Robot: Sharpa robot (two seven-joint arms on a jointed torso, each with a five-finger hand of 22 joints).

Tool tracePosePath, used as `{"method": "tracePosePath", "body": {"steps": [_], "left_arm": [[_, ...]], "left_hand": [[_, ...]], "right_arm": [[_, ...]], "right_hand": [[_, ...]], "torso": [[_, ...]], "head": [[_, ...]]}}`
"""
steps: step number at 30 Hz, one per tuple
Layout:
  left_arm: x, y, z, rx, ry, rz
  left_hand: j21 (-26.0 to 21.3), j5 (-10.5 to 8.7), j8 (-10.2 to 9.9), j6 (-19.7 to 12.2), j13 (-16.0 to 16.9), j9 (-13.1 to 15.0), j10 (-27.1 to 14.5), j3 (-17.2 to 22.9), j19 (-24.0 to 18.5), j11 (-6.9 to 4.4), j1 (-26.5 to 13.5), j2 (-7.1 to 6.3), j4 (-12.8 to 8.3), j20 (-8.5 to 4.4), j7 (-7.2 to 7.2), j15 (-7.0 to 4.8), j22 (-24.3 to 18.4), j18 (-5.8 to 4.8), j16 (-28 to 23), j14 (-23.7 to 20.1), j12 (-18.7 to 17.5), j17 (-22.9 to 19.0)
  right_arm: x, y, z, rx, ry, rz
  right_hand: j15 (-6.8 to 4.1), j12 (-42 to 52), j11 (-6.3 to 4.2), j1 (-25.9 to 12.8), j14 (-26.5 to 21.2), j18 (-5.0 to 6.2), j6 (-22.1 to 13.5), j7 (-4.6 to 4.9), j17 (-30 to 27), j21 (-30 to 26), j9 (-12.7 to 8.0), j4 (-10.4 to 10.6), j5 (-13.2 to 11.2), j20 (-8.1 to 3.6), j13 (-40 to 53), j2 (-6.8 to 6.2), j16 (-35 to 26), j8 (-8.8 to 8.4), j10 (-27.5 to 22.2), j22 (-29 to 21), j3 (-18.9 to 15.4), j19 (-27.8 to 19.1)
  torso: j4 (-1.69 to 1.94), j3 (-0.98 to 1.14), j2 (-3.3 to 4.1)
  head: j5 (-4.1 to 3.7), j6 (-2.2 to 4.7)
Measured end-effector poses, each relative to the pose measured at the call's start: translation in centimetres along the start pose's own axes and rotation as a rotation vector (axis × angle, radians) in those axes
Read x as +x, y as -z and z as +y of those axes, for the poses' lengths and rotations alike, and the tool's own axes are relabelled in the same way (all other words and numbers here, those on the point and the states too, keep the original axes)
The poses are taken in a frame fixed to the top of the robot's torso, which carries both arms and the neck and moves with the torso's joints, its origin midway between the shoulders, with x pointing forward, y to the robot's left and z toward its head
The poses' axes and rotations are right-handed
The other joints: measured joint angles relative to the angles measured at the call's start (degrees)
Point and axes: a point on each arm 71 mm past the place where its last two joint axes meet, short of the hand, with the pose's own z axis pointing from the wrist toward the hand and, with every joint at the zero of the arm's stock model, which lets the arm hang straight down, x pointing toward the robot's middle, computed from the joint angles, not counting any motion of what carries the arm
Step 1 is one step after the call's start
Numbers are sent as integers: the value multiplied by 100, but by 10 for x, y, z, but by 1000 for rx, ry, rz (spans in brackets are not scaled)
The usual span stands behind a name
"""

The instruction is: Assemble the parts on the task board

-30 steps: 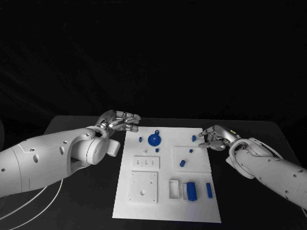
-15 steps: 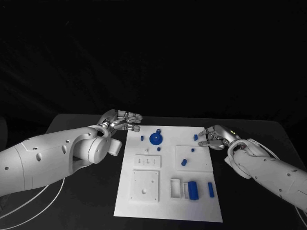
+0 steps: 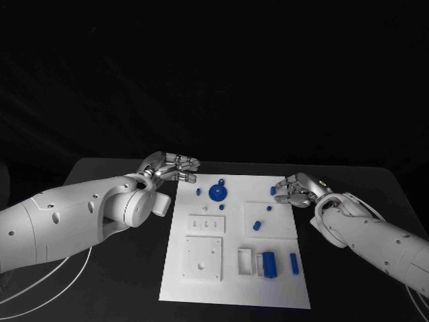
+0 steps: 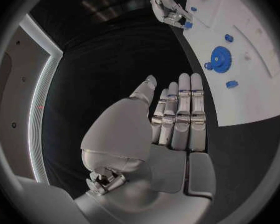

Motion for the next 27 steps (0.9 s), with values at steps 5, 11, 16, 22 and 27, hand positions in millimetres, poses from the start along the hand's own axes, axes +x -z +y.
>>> {"method": "tracePosePath", "body": {"steps": [5,11,16,22,27], "left_arm": [[0,0,0,-1,-1,1],[1,-1,0,-3,-2,3],[2,-1,0,-4,-2,6],[2,-2,1,-6,-3,7],[2,-2,1,-7,-3,7]], "left_hand": [[0,0,0,0,0,0,0,-17,-13,0,0,0,-16,-13,0,0,7,0,0,0,0,0],[0,0,0,0,0,0,0,-16,-21,0,0,0,-16,-21,0,0,9,0,0,0,0,-1],[21,0,0,0,0,0,0,-16,-21,0,0,0,-16,-21,0,0,9,0,0,0,0,-1],[22,0,0,0,0,0,0,-16,-21,0,0,0,-16,-21,0,0,9,0,-1,0,0,-1],[22,0,0,0,0,0,0,-17,-21,0,0,0,-16,-21,0,0,14,1,-1,0,0,-2]], "right_arm": [[1,-1,3,-4,-4,1],[2,-3,4,-5,-5,1],[2,-5,7,-9,-6,-1],[2,-6,9,-14,-7,-2],[2,-7,10,-15,-8,0]], "right_hand": [[0,21,0,-22,0,1,27,-27,5,7,0,0,0,0,4,22,27,0,0,0,0,0],[0,21,0,-22,0,0,28,-27,10,7,0,5,-21,0,10,22,27,0,0,0,26,0],[0,63,-14,-22,0,0,86,-30,26,38,0,-1,-21,0,28,22,27,-1,15,0,63,0],[0,125,-33,-61,1,0,260,-70,54,65,0,-41,-79,0,73,60,70,-1,35,0,135,0],[0,168,-33,-87,1,1,372,-101,86,97,0,-115,-178,0,103,135,70,-1,35,0,209,0]], "torso": [[3,0,-1],[9,0,-1],[18,0,-1],[25,-3,-1],[24,-2,-1]], "head": [[-3,-12],[-12,-12],[-19,-18],[-21,-25],[-14,-30]]}}
